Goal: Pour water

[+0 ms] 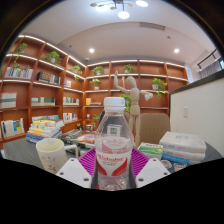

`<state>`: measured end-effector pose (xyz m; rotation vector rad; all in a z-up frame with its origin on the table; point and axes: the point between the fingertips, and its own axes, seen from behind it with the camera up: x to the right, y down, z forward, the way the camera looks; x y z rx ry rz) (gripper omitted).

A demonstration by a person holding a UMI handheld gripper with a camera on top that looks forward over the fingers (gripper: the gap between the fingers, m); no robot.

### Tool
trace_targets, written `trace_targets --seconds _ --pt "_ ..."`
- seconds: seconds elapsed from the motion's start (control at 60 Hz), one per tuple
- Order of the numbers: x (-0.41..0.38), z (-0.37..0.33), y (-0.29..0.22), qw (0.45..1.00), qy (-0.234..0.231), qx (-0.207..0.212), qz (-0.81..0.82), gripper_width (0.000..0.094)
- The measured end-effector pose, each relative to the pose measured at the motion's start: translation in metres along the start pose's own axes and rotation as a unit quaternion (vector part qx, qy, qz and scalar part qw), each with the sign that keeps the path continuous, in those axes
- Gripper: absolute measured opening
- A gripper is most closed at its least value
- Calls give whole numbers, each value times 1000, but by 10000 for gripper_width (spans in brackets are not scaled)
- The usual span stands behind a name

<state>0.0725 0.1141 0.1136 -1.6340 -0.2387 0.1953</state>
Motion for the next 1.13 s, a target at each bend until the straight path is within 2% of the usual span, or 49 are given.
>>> trace_targets --seconds 0.15,0.233,0.267,0.367,0.633,0.717,1.033,1.133 --pt "-3 -11 7 1000 3 -24 -6 617" --pt "-4 -27 15 999 10 -46 0 838" --pt "-3 -37 16 999 15 -48 4 882" --pt "-5 -74 20 998 27 -54 11 880" --pt "7 -172 29 991 111 -79 15 881" --pt "4 -194 27 990 112 -82 15 889" --pt "15 -236 4 989 131 -58 22 887" --pt "23 -242 -7 989 144 -39 24 885"
